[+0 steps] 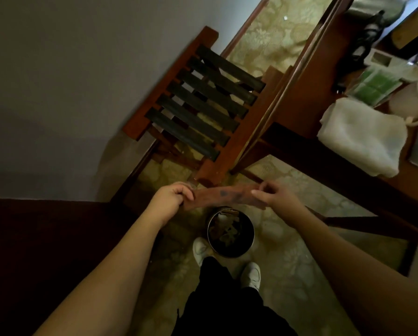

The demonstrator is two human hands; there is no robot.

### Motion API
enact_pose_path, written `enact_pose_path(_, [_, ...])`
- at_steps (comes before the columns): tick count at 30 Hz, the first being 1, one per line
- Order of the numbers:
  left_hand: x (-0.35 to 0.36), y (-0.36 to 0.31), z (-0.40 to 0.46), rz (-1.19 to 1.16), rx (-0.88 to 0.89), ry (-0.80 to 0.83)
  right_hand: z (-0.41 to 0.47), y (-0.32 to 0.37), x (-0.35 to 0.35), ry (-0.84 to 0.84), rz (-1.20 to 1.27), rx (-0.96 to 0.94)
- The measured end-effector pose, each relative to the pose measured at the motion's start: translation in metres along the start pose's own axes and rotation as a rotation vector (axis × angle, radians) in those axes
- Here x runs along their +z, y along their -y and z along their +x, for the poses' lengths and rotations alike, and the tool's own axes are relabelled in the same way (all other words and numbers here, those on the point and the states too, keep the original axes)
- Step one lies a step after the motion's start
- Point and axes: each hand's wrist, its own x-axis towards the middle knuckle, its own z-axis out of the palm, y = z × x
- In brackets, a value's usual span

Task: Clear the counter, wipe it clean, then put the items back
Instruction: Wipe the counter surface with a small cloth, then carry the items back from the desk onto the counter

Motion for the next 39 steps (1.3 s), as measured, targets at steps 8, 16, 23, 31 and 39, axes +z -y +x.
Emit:
enact_pose_path(8, [0.023,0.009,0.089,0.108,-0.114,-0.078,0.079,-0.034,0.040,-0.198,0.008,0.046])
enact_pose_path(16, [0.049,0.028,0.129,0.634,-0.234,0.151,0.123,-0.048,0.064,-0.017,-0.316,0.172])
enact_pose_path(23, [0.045,0.005,0.092,0.456,-0.292,0.168,0.074,-0.024,0.045,0.001,-0.262,0.239])
enact_pose_path(31, [0.069,-0.048,0.026,0.113,-0.216,0.067,-0.022,-0.004,0.005,-0.036,-0.181,0.216])
enact_pose_path(39, [0.120,-0.138,-0.023,0.179,0.026,0.123,-0.095,0.008,-0.092,-0.249,-0.134,0.036])
